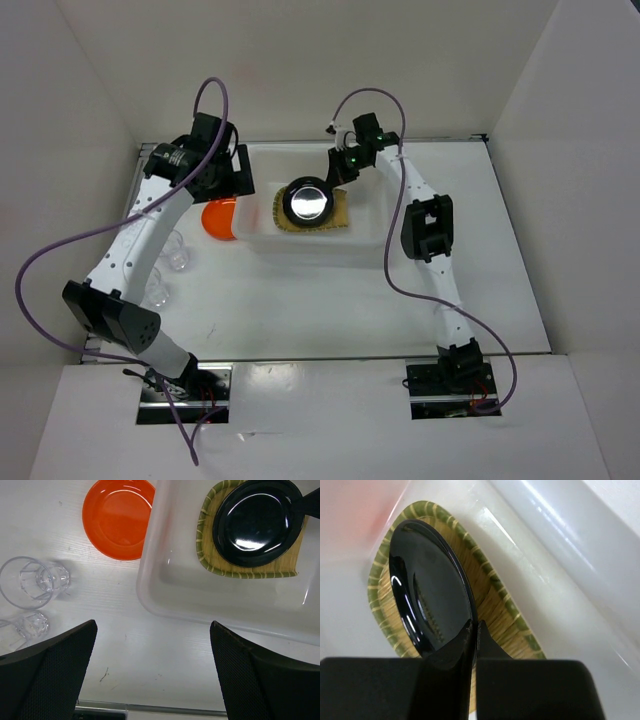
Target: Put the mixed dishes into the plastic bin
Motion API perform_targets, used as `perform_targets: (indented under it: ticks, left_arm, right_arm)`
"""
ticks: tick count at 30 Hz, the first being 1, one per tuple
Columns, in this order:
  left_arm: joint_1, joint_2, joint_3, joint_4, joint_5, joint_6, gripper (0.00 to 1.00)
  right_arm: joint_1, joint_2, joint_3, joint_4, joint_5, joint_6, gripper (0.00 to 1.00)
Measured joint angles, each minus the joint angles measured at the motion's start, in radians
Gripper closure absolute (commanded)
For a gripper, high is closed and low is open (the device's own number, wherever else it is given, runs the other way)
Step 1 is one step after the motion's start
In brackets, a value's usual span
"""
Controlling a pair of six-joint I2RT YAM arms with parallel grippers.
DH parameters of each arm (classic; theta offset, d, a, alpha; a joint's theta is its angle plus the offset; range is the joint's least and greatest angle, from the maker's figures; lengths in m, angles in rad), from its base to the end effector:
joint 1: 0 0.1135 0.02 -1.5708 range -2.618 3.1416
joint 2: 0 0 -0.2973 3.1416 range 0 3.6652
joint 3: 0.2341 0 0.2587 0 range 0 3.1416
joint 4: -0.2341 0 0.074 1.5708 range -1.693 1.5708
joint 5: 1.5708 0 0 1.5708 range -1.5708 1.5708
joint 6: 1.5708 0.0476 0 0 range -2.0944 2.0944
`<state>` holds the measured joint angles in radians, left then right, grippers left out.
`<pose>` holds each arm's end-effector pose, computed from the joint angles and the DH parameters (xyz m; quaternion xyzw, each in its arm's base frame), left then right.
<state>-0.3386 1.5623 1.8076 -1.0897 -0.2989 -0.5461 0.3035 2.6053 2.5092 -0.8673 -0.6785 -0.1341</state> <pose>0.3125 -0.0952 0.4408 -0.1483 0.9139 -0.0246 0.3771 0.5591 0.2064 0.2098 -0.2925 0.8568 0.3403 0.2541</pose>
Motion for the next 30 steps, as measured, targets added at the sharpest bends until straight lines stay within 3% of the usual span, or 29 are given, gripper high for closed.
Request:
perform_targets:
  ticks: [4, 6, 7, 8, 11, 14, 16, 23, 27, 30]
  left_arm:
    - [0.011, 0.0, -0.01, 0.0, 0.001, 0.003, 0.0]
    - [0.014, 0.0, -0.01, -0.001, 0.001, 0.016, 0.0]
    - [0.017, 0.0, -0.01, -0.001, 0.001, 0.019, 0.0]
    - [0.021, 0.0, -0.01, -0.001, 0.001, 0.02, 0.0]
    - [0.038, 0.0, -0.011, 0.0, 0.0, 0.026, 0.0]
    - [0.068, -0.005, -0.023, 0.013, -0.009, 0.042, 0.0]
    - [0.09, -0.022, -0.056, 0.044, -0.016, 0.046, 0.0]
    - [0.154, -0.172, -0.23, 0.304, -0.037, 0.128, 0.0]
    - [0.207, -0.096, -0.135, 0.407, -0.049, 0.195, 0.0]
    - [0.227, 0.056, -0.022, 0.425, -0.032, 0.227, 0.0]
  right_arm:
    - [0.013, 0.039, 0.031, 0.004, 0.016, 0.011, 1.0]
    - [0.023, 0.056, 0.05, 0.014, 0.023, 0.019, 0.92]
    - [0.028, 0.062, 0.059, 0.014, 0.029, 0.025, 0.82]
    - [0.032, 0.066, 0.069, 0.015, 0.036, 0.028, 0.6]
    - [0.044, 0.069, 0.084, 0.015, 0.073, 0.037, 0.26]
    - [0.053, 0.06, 0.098, 0.02, 0.11, 0.043, 0.07]
    - [0.056, 0.046, 0.098, 0.019, 0.138, 0.047, 0.01]
    - [0.025, -0.15, 0.057, 0.011, 0.219, 0.061, 0.01]
    - [-0.006, -0.393, -0.025, 0.014, 0.256, 0.048, 0.01]
    - [-0.03, -0.558, -0.084, 0.015, 0.276, 0.027, 0.01]
